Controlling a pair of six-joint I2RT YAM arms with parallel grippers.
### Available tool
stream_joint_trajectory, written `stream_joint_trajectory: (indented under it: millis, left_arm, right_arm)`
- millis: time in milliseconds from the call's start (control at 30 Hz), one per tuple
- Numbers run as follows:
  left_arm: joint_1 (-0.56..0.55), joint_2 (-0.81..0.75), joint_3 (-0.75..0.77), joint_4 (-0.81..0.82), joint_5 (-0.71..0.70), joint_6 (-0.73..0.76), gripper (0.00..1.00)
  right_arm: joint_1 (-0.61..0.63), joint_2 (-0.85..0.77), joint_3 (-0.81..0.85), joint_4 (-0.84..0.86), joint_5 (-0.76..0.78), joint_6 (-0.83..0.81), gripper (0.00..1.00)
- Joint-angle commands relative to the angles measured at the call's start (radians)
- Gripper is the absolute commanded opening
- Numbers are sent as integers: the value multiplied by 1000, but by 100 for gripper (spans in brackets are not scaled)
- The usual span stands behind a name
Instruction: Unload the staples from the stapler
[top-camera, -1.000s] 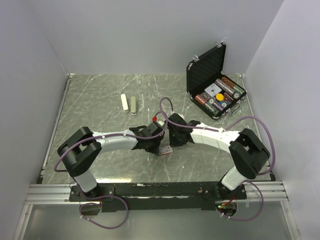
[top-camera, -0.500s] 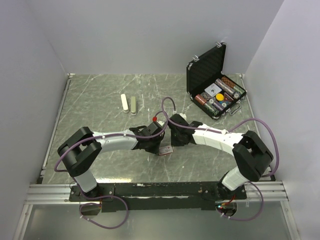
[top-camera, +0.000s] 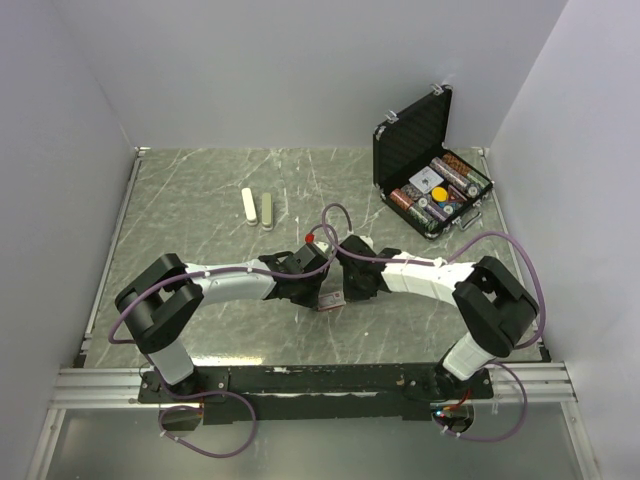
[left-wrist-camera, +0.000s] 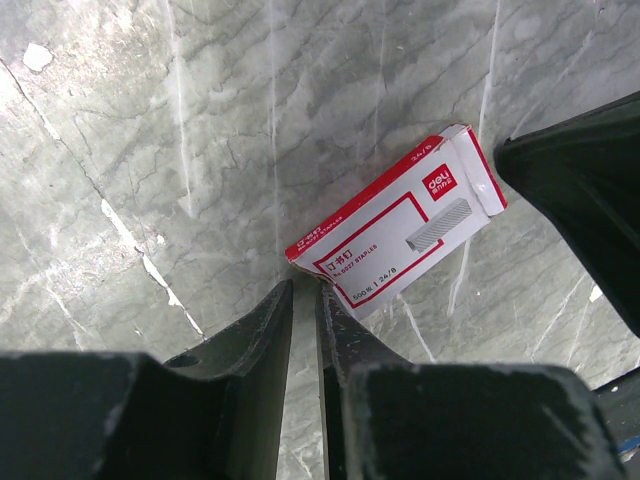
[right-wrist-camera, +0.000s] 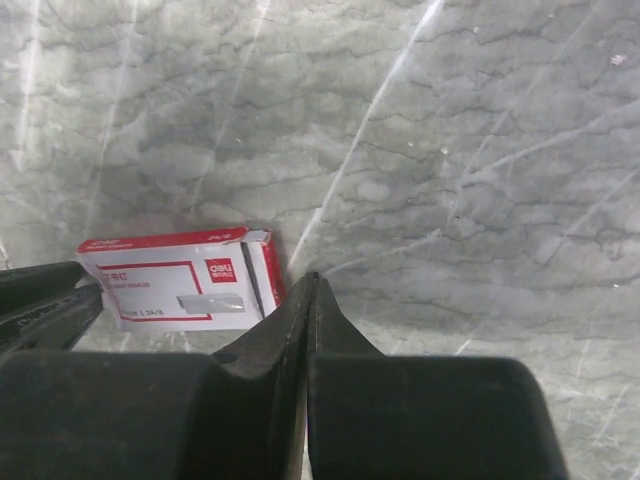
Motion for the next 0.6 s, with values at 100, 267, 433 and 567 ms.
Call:
stream_joint_trajectory:
  millis: [100, 267, 433, 567]
  left_arm:
    - [-12, 32, -25, -23, 7, 3, 22]
    - [-14, 32, -24, -24, 7, 3, 22]
    - [-15, 33, -22, -23, 10, 5, 22]
    - [-14, 33, -19, -23, 8, 5, 22]
  right_arm:
    - [-3, 28, -15, 120, -96, -9, 0]
    - [8, 45, -12, 165, -194, -41, 0]
    - [20, 35, -13, 189, -252, -68, 0]
    - [18, 25, -18, 185, -251, -75, 0]
